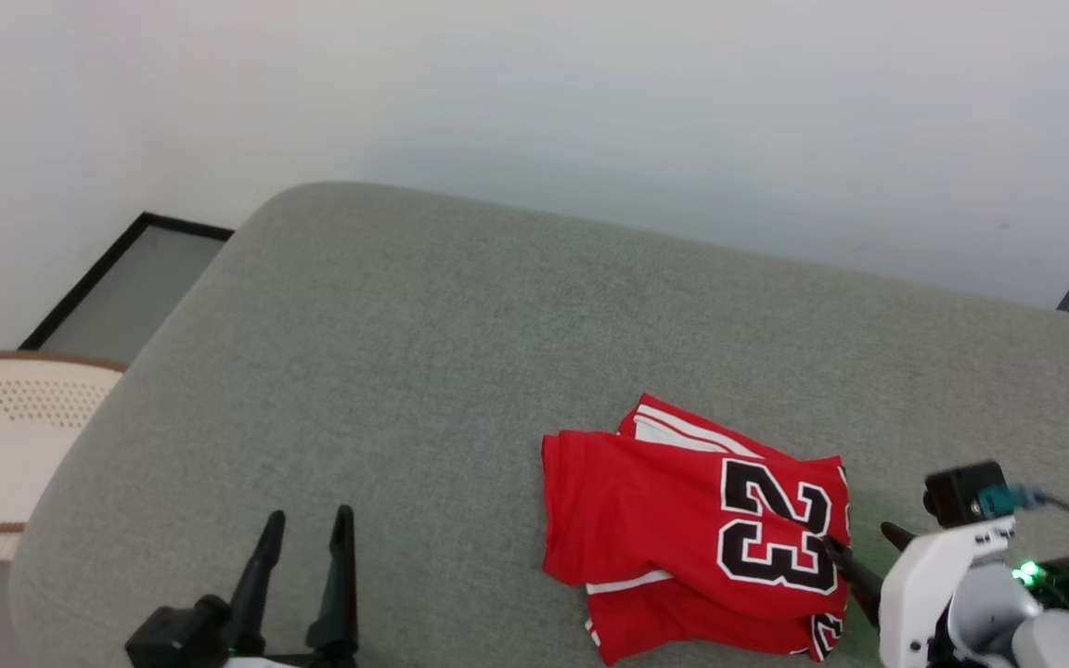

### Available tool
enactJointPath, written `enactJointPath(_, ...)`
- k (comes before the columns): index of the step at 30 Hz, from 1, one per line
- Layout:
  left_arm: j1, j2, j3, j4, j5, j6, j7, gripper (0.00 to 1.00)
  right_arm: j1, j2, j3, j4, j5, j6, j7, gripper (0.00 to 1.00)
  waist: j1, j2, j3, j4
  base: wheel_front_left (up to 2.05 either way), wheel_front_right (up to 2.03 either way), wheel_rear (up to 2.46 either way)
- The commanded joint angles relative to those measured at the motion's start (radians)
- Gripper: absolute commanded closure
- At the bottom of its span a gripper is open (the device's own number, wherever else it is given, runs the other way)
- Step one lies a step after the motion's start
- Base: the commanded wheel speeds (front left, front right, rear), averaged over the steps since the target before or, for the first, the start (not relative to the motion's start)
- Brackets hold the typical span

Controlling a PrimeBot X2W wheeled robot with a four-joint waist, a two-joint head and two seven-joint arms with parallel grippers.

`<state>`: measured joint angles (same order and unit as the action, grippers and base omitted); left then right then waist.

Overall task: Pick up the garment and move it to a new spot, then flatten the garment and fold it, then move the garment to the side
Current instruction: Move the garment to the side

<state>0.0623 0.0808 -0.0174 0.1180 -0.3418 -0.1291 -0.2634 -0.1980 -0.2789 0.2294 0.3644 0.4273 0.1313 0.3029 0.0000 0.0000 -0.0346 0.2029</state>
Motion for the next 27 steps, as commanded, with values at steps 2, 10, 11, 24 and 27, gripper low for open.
enactJointPath(2,-0.017,-0.004,-0.01,0.002,-0.005,-0.002,0.0,0.0,-0.042,-0.019,0.018,0.007,0.011,-0.001,0.108,0.0,0.0,0.0,0.023,0.017,0.0,0.0,0.0)
enactJointPath(10,-0.052,-0.021,-0.058,0.017,-0.02,-0.002,0.0,0.0,-0.129,-0.015,0.022,0.021,-0.005,-0.001,0.418,0.0,0.0,0.0,0.083,0.079,0.0,0.0,0.0)
enactJointPath(11,-0.056,-0.023,-0.062,0.02,-0.021,-0.002,0.0,0.0,-0.133,-0.009,0.018,0.025,-0.008,-0.001,0.44,0.0,0.0,0.0,0.089,0.086,0.0,0.0,0.0)
enactJointPath(24,-0.088,-0.031,-0.086,0.031,-0.052,-0.002,0.0,0.0,-0.185,0.054,-0.066,0.112,-0.097,-0.001,0.527,1.0,0.0,0.0,0.146,0.145,0.0,0.0,0.0)
enactJointPath(27,-0.089,-0.031,-0.082,0.029,-0.055,-0.002,0.0,0.0,-0.186,0.048,-0.082,0.121,-0.085,-0.001,0.531,1.0,0.0,0.0,0.147,0.143,0.0,0.0,0.0)
